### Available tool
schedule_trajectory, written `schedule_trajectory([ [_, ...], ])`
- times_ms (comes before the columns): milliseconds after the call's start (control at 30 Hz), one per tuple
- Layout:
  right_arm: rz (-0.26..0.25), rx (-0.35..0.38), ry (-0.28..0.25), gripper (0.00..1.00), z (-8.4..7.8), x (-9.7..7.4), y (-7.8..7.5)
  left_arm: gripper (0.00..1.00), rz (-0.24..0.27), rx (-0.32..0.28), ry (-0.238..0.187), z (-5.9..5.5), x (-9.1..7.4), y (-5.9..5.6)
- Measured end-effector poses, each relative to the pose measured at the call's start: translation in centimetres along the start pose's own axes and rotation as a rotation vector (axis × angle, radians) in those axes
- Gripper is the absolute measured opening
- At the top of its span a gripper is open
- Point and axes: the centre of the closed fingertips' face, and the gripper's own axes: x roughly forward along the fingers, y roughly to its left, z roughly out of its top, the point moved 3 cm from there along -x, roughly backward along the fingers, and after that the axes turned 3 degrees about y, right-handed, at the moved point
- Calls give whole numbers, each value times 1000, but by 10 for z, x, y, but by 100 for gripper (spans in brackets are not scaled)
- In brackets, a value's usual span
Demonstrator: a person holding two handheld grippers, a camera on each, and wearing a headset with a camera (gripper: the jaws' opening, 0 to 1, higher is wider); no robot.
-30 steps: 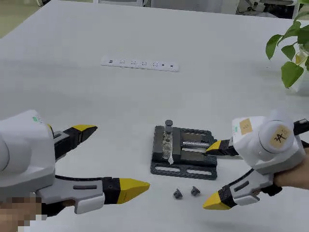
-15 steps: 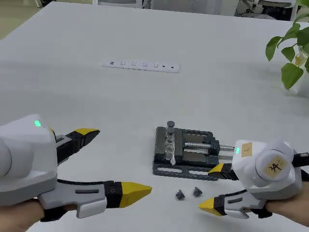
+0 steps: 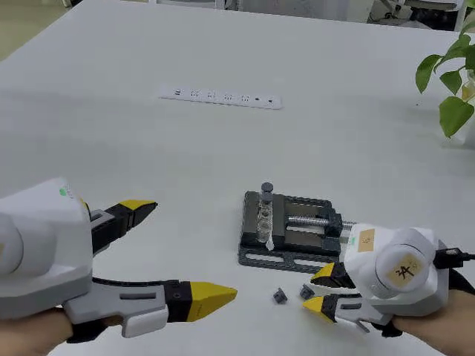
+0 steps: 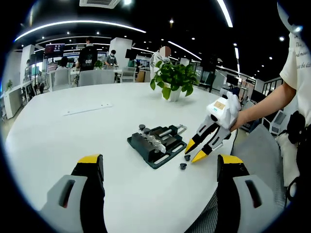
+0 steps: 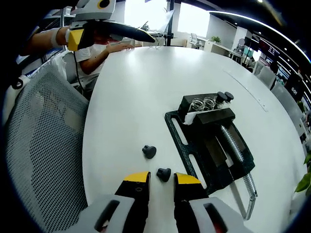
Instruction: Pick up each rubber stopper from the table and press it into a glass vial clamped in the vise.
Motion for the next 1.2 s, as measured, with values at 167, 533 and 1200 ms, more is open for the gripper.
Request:
schedule_trajectory([
  [167, -24, -27, 1, 9, 1, 2, -1, 97, 2, 0, -2, 0, 0, 0],
  [533, -31, -62, 10, 6, 3, 6, -2, 97, 4, -6, -1, -1, 0, -1],
  [1200, -22, -113, -17, 5, 5, -5, -5, 94, -33, -34, 2, -3, 8, -11],
])
